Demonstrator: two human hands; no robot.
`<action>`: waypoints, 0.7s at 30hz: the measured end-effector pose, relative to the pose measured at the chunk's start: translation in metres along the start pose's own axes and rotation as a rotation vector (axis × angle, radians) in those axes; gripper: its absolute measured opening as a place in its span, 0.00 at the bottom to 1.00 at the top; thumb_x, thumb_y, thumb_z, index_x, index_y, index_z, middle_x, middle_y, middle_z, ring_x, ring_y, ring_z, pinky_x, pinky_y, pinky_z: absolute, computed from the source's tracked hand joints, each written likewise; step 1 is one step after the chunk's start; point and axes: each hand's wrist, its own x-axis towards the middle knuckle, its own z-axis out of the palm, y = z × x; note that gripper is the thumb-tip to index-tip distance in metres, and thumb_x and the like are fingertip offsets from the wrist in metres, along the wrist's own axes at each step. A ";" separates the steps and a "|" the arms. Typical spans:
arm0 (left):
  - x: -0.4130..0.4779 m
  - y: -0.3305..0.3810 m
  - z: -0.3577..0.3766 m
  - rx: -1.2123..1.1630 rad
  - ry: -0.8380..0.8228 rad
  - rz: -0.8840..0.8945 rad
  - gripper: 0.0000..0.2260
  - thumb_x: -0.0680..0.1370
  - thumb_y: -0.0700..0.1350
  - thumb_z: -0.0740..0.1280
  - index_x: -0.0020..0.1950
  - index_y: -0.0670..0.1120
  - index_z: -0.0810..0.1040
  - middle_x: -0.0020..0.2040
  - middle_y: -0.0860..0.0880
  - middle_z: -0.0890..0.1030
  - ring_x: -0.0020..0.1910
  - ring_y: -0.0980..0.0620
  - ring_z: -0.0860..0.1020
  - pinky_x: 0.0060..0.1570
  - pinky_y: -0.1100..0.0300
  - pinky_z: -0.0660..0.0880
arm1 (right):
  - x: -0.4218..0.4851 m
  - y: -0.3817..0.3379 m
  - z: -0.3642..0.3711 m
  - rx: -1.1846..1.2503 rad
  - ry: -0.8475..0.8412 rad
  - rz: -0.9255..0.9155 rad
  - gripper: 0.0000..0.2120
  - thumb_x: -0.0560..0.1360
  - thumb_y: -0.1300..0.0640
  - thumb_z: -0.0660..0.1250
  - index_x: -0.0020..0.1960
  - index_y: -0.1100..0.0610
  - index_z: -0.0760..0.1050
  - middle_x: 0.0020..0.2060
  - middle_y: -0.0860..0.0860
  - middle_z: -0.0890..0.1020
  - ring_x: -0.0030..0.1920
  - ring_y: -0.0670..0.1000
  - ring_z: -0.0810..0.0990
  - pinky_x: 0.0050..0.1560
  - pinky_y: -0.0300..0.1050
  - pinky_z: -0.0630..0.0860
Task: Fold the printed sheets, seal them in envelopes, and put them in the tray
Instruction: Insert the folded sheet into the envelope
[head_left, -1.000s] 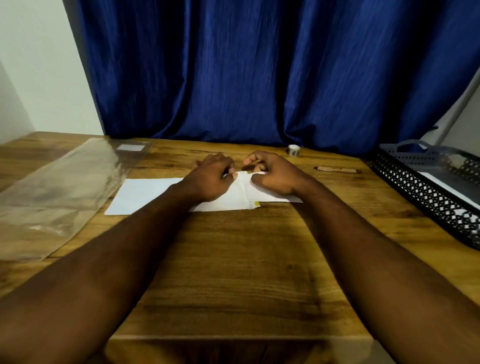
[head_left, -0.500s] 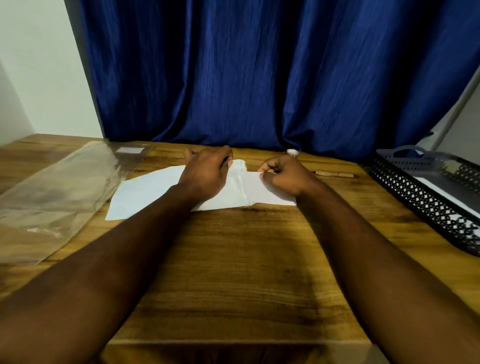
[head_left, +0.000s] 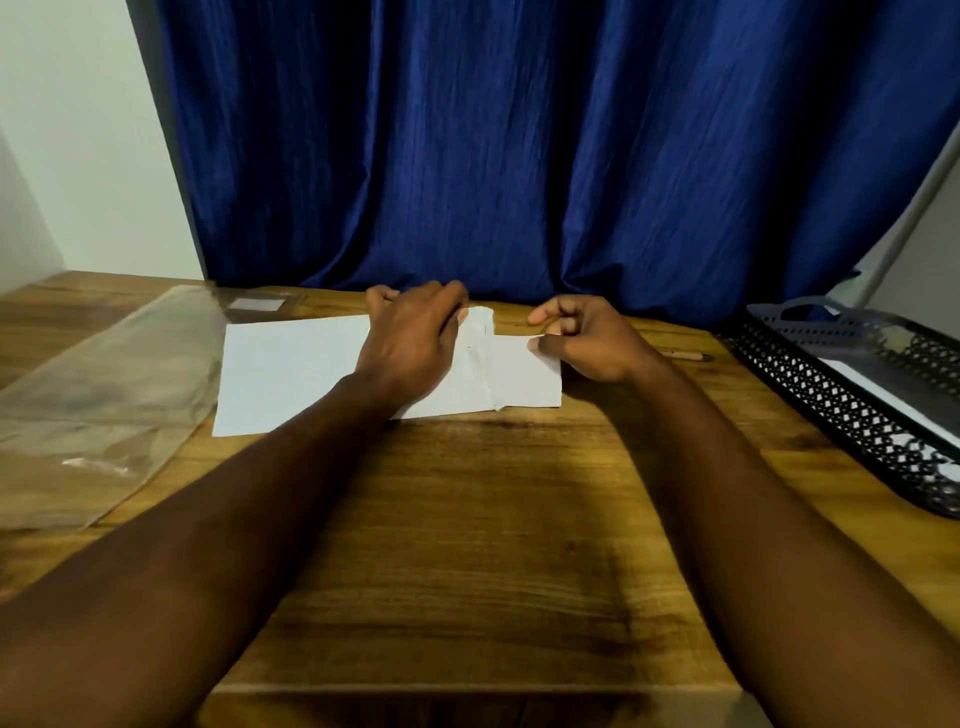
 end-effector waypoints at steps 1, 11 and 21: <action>0.000 0.000 0.000 0.008 0.006 -0.002 0.06 0.87 0.49 0.57 0.54 0.56 0.73 0.47 0.56 0.78 0.47 0.53 0.75 0.59 0.48 0.60 | 0.001 -0.001 0.004 0.012 0.025 -0.029 0.12 0.78 0.64 0.75 0.59 0.56 0.80 0.37 0.49 0.83 0.35 0.41 0.80 0.37 0.38 0.77; 0.000 0.004 -0.001 0.010 0.039 0.007 0.06 0.86 0.48 0.58 0.55 0.55 0.74 0.48 0.54 0.79 0.48 0.53 0.75 0.59 0.49 0.60 | -0.002 -0.014 0.042 0.210 0.112 -0.142 0.16 0.79 0.66 0.72 0.63 0.53 0.77 0.44 0.57 0.88 0.45 0.52 0.86 0.48 0.50 0.82; 0.000 0.003 0.001 0.011 0.061 0.007 0.06 0.86 0.48 0.57 0.53 0.55 0.72 0.45 0.55 0.78 0.45 0.54 0.74 0.54 0.52 0.57 | 0.000 -0.004 0.060 0.184 0.138 -0.179 0.23 0.74 0.67 0.77 0.63 0.51 0.73 0.43 0.53 0.88 0.40 0.51 0.87 0.45 0.51 0.85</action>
